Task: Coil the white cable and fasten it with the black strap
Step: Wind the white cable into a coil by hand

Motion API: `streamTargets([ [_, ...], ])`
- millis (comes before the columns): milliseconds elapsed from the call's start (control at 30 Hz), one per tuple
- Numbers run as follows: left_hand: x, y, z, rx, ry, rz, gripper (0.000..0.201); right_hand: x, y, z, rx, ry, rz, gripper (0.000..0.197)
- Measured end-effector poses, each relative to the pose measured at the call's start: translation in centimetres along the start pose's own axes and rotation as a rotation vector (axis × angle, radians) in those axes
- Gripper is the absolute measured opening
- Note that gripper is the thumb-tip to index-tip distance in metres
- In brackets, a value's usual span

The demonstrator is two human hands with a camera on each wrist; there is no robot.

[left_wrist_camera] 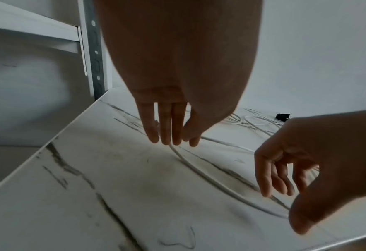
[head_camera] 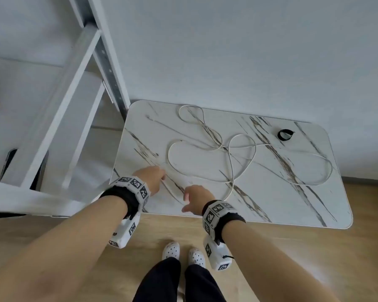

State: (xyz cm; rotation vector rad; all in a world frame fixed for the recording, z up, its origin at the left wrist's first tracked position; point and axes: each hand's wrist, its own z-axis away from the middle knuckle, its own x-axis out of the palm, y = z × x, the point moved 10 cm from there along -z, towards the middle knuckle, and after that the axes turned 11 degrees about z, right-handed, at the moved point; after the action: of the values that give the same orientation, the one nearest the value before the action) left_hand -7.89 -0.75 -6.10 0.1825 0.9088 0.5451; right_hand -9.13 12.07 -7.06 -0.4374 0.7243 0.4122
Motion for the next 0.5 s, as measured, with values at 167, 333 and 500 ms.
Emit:
streamTargets([
  [167,0.7,-0.9,-0.3,-0.012,-0.050,0.014,0.049,1.8,0.8,-0.9,0.044,-0.009,0.087,0.022],
  [333,0.8,-1.1,-0.3,0.003,-0.048,0.017,0.052,2.2,0.9,-1.5,0.053,0.015,0.170,0.017],
  [500,0.7,0.4,0.1,0.060,-0.056,-0.004,0.056,1.1,0.6,-0.4,-0.003,-0.017,0.052,0.017],
])
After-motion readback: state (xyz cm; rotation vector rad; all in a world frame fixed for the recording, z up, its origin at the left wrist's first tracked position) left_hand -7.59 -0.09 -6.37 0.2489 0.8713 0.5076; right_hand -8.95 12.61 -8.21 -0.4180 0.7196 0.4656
